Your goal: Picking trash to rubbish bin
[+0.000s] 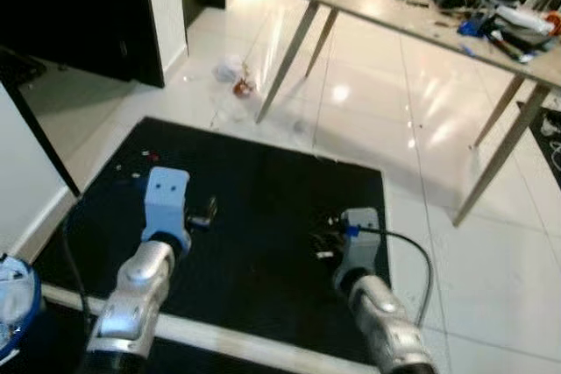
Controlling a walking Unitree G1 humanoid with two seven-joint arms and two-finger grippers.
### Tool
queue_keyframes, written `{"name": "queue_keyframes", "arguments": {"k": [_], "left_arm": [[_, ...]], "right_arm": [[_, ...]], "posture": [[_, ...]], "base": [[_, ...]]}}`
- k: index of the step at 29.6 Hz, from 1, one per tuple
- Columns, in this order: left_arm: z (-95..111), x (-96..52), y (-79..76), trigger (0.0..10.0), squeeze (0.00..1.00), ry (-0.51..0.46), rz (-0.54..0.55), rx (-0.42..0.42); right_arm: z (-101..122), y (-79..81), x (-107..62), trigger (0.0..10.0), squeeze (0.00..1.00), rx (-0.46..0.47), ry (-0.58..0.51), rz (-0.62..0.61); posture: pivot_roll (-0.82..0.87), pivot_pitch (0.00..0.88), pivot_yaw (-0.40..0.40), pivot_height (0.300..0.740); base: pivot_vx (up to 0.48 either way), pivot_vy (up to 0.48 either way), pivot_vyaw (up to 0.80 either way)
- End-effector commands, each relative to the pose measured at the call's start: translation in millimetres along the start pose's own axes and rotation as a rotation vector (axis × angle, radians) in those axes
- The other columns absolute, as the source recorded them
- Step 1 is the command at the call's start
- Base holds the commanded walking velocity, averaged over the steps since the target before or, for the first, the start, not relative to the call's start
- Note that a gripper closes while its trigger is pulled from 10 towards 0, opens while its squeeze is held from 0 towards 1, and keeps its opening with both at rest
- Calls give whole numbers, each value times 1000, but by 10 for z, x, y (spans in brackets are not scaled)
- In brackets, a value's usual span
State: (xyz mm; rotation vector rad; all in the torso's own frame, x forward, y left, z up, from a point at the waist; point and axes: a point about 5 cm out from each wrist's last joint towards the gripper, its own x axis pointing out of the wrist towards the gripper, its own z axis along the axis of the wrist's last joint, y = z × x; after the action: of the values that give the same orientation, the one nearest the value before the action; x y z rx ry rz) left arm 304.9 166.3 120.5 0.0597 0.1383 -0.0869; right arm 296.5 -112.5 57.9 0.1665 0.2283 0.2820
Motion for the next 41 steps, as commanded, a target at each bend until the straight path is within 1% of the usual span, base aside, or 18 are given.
{"name": "queue_keyframes", "arguments": {"k": [1, 7, 11, 17, 19, 24, 26, 29, 31, 34, 36, 38, 40, 41], "left_arm": [[-31, 11, -88, 10000, 0, 20, -33, 6], [1, 59, -147, 10000, 0, 14, -58, 26], [17, 70, -155, 10000, 0, 9, -69, 28], [-79, 124, -192, 10000, 0, 17, -83, -15], [-110, 150, -195, 10000, 0, 22, -80, 5], [-96, 183, -187, 10000, 0, 29, -61, 6], [-91, 184, -167, 10000, 0, 31, -49, 14], [-160, 143, -114, 10000, 0, 46, -40, 18], [-206, 120, -97, 10000, 0, 58, -40, 28], [-247, 94, -74, 10000, 0, 65, -32, 33], [-267, 81, -58, 10000, 0, 69, -22, 26], [-272, 68, -35, 10000, 0, 66, -10, 16], [-267, 69, -41, 10000, 0, 62, -13, 15], [-257, 69, -59, 10000, 0, 41, -23, -3]], "right_arm": [[-2, -112, -46, 10000, 0, -10, -1, -37], [39, -83, -14, 10000, 0, -33, -17, -20], [72, -80, -19, 10000, 0, -14, -35, -35], [-20, -48, -51, 10000, 0, -23, -3, -33], [-45, -55, -58, 10000, 0, -26, 3, -34], [-24, -83, -42, 10000, 0, -28, 1, -42], [-11, -95, -24, 10000, 0, -34, 2, -49], [-27, -155, -16, 10000, 0, -54, 22, -82], [-45, -208, -25, 10000, 0, -47, 37, -110], [-51, -246, -36, 10000, 0, -45, 40, -124], [-53, -255, -41, 10000, 0, -47, 40, -126], [-52, -259, -44, 10000, 0, -21, 45, -123], [-45, -256, -41, 10000, 0, -28, 42, -117], [-31, -244, -31, 10000, 0, -50, 30, -104]], "posture": [[58, 136, -71, 740], [50, 138, -72, 740], [30, 139, -76, 740], [9, 124, -80, 740], [4, 115, -83, 740], [26, 95, -78, 740], [29, 96, -71, 740], [27, 106, -63, 740], [27, 106, -63, 740], [39, 116, -63, 740], [40, 118, -65, 740], [40, 123, -70, 740], [49, 127, -75, 740], [50, 124, -74, 740]], "base": [[394, 0, 0], [391, 0, 0], [393, 0, 0], [393, 0, 0], [398, 0, 0], [398, 0, 0], [396, 0, -250], [399, 0, -613], [405, 0, -800], [405, 0, -800], [401, 0, -800], [401, 0, -569], [405, 0, 0], [409, 0, 0]]}}
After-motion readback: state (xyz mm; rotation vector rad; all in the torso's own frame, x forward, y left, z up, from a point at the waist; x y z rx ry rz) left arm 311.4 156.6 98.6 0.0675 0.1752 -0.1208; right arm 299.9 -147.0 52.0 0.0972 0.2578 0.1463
